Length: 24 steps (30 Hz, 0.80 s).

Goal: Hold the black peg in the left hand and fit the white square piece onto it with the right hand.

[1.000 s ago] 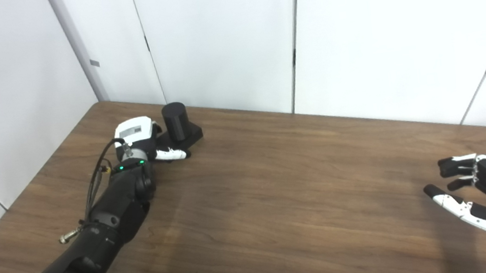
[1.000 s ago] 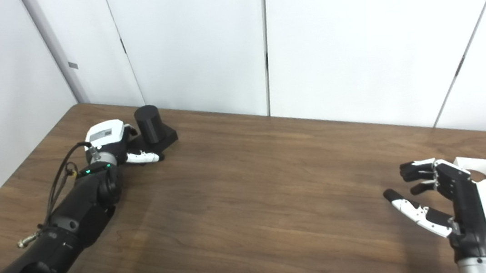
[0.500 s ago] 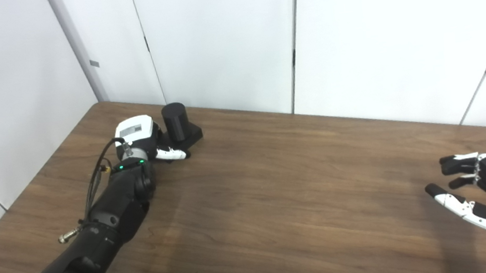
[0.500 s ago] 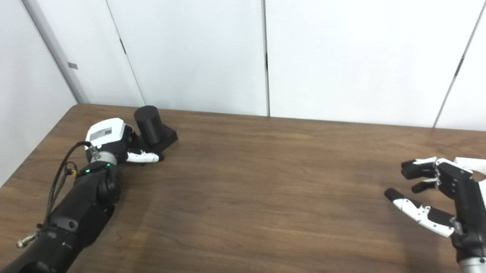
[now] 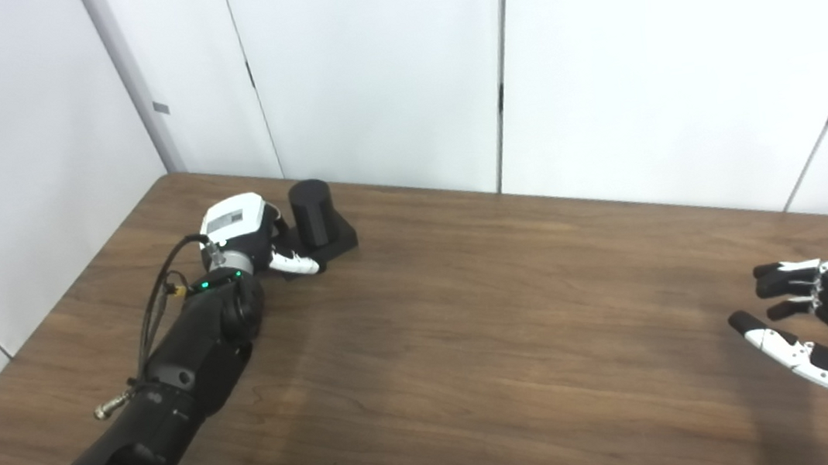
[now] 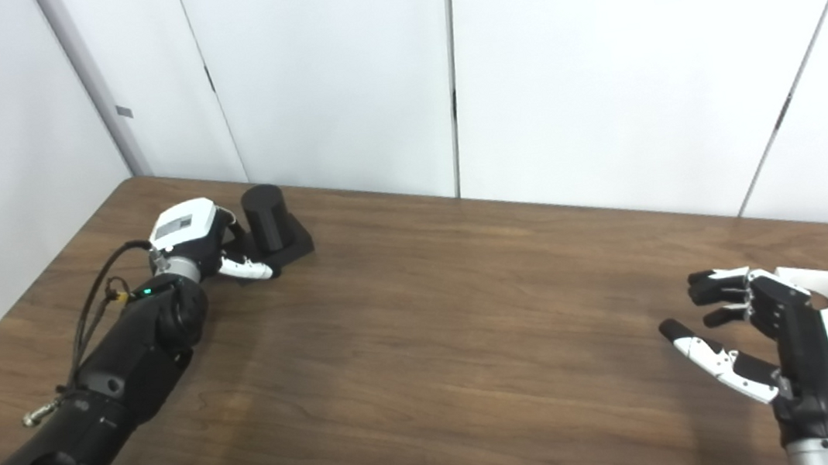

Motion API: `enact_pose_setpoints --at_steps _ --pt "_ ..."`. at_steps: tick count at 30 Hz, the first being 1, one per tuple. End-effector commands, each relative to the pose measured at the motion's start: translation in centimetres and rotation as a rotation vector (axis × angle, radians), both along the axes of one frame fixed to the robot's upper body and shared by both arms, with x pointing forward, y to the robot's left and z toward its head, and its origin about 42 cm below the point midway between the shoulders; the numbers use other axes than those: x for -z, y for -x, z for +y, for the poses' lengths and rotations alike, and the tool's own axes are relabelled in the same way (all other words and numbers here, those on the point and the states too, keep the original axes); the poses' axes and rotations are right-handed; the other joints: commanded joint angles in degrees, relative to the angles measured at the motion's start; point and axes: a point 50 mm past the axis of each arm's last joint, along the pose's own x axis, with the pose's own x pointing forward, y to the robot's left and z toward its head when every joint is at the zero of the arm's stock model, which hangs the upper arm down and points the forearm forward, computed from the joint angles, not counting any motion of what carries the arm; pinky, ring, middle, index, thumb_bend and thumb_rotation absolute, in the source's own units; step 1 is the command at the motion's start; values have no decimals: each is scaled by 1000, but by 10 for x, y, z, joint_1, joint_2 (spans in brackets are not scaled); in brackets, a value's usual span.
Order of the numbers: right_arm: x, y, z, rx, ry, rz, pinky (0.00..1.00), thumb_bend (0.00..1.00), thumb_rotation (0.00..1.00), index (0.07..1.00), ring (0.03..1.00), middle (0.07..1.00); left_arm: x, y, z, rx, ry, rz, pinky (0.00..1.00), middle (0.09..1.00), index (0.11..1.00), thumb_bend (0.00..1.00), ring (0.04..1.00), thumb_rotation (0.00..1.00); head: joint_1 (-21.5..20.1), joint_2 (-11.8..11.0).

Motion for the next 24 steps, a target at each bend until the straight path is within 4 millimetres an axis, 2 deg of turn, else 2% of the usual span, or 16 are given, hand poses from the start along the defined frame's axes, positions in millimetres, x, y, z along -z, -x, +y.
enact_pose_setpoints --at_steps 1,11,21,24 --pt "-15 -4 -1 -3 10 -64 470 496 117 490 597 629 -13 -3 3 28 10 -8 829 885 489 525 940 68 0 0" --pt "-16 -4 1 -3 22 -67 455 495 117 490 588 619 -17 -1 -5 199 61 74 805 909 489 522 951 59 -3 2" --pt "-15 -5 1 4 29 -67 438 496 118 490 571 613 -22 5 -21 313 50 43 780 884 488 524 928 61 -5 4" --pt "-15 -6 1 5 33 -71 441 495 118 490 574 612 -22 9 -30 366 53 18 809 885 487 524 923 62 -6 4"
